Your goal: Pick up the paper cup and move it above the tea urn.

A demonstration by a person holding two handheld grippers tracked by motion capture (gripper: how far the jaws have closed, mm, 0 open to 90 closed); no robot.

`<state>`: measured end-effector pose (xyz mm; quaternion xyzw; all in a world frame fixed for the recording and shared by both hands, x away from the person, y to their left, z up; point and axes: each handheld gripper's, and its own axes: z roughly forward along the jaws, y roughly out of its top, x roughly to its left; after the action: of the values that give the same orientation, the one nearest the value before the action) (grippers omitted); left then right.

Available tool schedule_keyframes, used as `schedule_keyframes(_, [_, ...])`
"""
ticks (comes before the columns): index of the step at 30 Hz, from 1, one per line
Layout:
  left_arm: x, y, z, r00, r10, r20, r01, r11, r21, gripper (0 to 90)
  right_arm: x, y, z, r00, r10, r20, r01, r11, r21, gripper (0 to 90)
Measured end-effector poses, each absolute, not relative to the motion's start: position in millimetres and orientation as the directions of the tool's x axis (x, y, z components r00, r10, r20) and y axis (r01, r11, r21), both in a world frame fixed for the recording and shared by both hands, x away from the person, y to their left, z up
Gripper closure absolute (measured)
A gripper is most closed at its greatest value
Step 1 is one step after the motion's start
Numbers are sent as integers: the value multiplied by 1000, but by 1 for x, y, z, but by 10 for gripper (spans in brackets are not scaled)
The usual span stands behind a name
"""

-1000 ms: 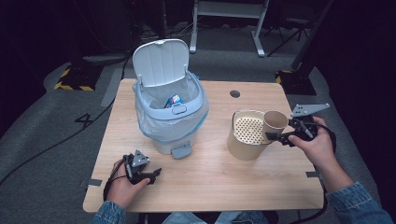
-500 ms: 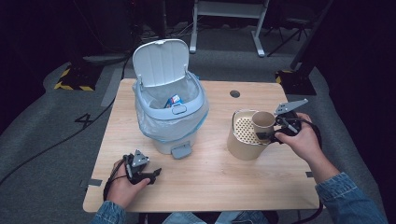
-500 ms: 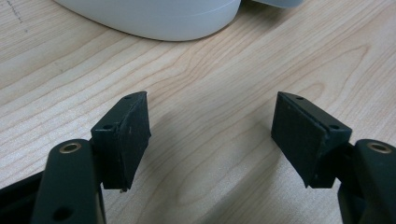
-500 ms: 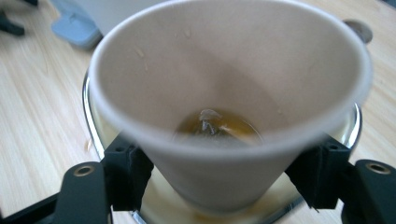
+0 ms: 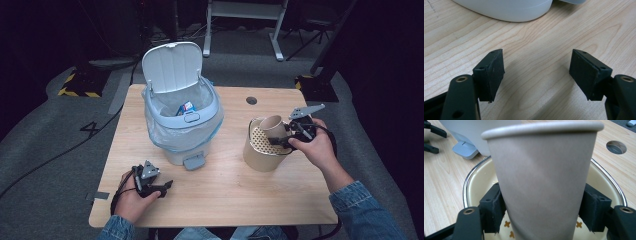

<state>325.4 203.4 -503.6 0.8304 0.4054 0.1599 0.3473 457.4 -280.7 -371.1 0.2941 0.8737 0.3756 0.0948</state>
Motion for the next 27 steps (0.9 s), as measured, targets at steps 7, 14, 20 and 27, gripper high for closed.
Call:
schedule_keyframes(7, [325,203,-504,620,784,-16,562,-430,706,285,462,-277,-370,-801,595,67,463,545,699,319])
schedule_keyframes(14, [325,203,-504,620,784,-17,563,-430,706,284,457,-279,-358,-803,594,42,447,553,703,330])
schedule_keyframes(20, [325,203,-504,620,785,-17,563,-429,706,284,443,-293,-339,-794,606,41,463,560,687,329])
schedule_keyframes(27, [325,203,-504,620,784,-17,563,-430,706,284,433,-311,-337,-774,632,29,495,576,650,329])
